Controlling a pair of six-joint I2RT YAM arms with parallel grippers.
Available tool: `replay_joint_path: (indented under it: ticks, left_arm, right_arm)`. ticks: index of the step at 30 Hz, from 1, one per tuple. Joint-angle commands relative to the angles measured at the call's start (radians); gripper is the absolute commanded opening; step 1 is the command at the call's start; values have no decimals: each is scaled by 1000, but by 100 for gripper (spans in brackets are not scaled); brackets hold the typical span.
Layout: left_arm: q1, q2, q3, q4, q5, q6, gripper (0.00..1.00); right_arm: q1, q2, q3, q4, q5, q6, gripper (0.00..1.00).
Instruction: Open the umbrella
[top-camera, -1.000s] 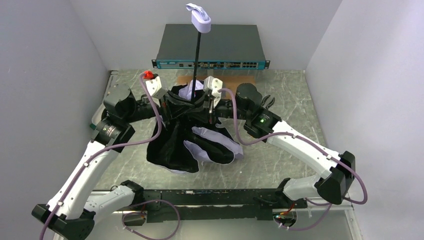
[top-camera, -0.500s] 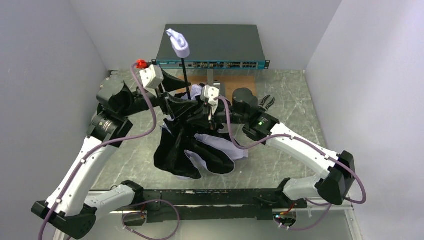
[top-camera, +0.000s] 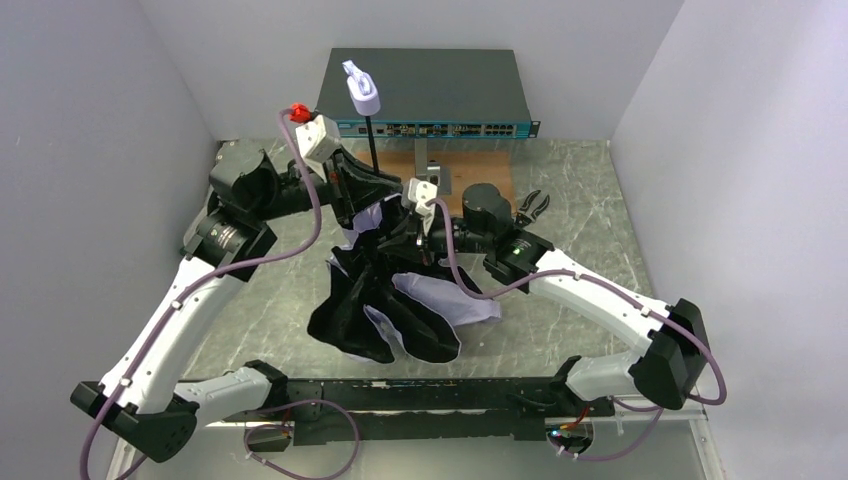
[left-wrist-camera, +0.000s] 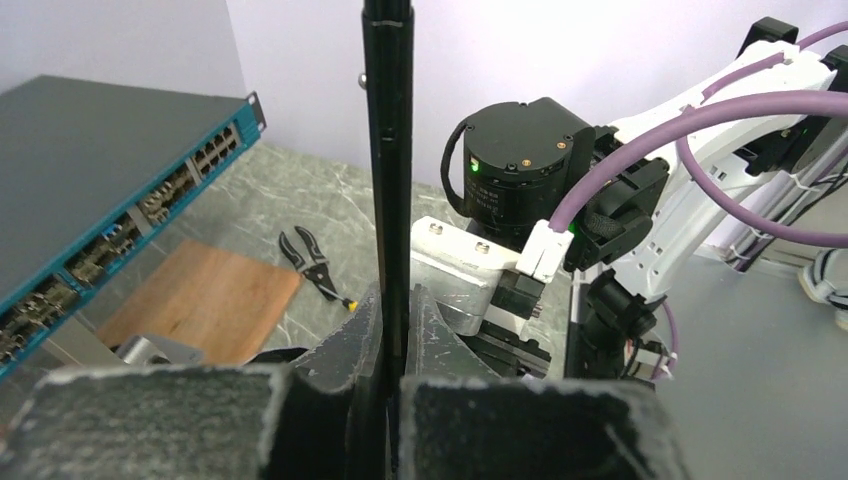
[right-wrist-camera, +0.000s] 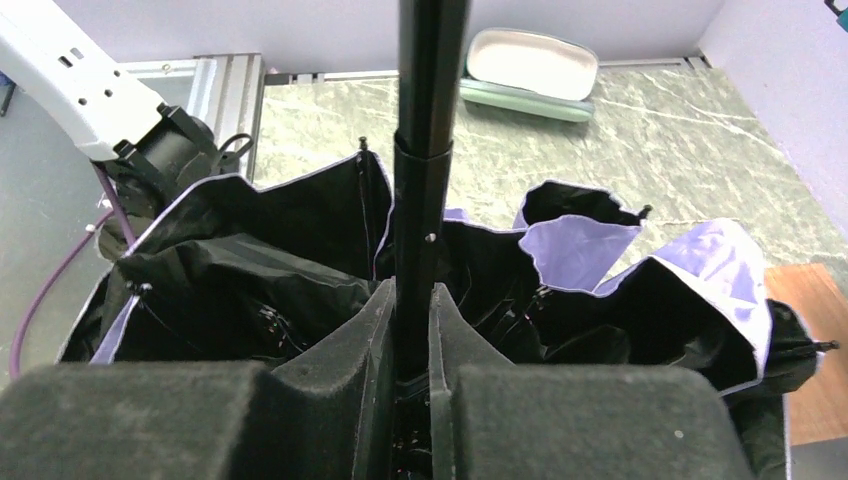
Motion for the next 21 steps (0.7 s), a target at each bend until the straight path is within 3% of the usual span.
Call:
replay_joint_path:
  ticks: [1,21]
  left_arm:
    - [5,-12,126,94,40,-55,0]
    - [4,-14,241,108,82,-76,0]
  right_arm:
    - [-25,-9,-84,-28,-27,-55,14]
    - [-49,49,-220,-115,-61,-229,28]
